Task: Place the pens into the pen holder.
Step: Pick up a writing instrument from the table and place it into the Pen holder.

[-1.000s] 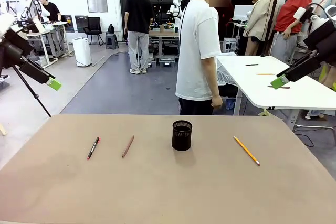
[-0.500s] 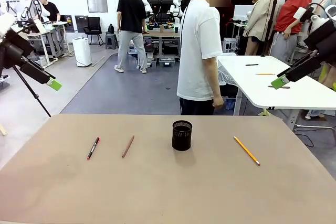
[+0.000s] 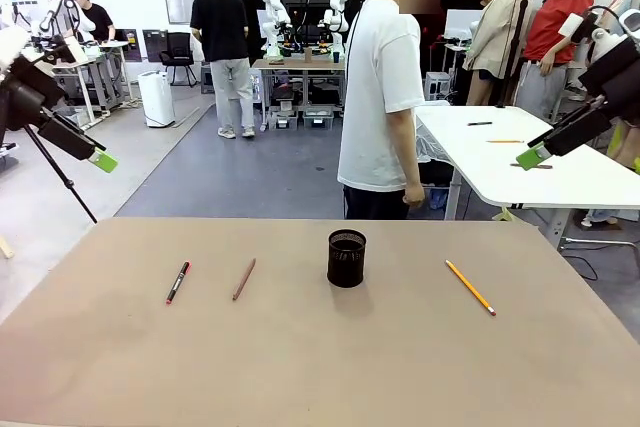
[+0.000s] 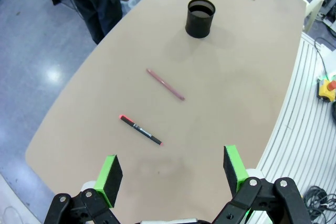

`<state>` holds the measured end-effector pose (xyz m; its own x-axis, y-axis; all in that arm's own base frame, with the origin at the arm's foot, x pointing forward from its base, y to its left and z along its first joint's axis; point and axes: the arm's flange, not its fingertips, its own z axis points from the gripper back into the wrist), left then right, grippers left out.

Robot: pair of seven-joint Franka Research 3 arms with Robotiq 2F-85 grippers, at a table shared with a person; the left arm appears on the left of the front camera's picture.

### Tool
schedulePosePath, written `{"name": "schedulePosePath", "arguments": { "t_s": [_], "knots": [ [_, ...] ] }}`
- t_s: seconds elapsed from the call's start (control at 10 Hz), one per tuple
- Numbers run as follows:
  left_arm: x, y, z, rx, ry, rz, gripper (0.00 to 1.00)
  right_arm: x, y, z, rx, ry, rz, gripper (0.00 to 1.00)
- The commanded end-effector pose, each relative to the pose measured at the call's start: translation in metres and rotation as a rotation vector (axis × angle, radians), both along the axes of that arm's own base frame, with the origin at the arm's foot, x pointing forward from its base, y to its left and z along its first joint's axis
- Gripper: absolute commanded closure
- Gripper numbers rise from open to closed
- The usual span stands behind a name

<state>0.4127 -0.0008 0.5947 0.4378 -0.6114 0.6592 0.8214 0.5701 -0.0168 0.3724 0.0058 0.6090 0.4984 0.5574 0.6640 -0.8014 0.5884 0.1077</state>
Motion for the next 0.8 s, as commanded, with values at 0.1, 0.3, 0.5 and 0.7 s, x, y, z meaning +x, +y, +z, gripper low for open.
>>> {"name": "schedulePosePath", "arguments": {
  "t_s": [0.1, 0.3, 0.5, 0.7],
  "knots": [
    [-0.0004, 0.0003, 0.0006, -0.007, 0.001, -0.001, 0.00, 0.0001, 0.0011, 0.0007, 0.020, 0.003, 0.006, 0.00],
    [-0.0004, 0.0003, 0.0006, -0.007, 0.001, -0.001, 0.00, 0.0001, 0.0011, 0.0007, 0.020, 0.003, 0.006, 0.00],
    [-0.0004, 0.0003, 0.0006, -0.007, 0.001, -0.001, 0.00, 0.0001, 0.0011, 0.0007, 0.020, 0.003, 0.006, 0.00],
    [-0.0004, 0.0003, 0.0006, -0.007, 0.001, -0.001, 0.00, 0.0001, 0.0011, 0.0007, 0.020, 0.003, 0.006, 0.00]
  ]
}}
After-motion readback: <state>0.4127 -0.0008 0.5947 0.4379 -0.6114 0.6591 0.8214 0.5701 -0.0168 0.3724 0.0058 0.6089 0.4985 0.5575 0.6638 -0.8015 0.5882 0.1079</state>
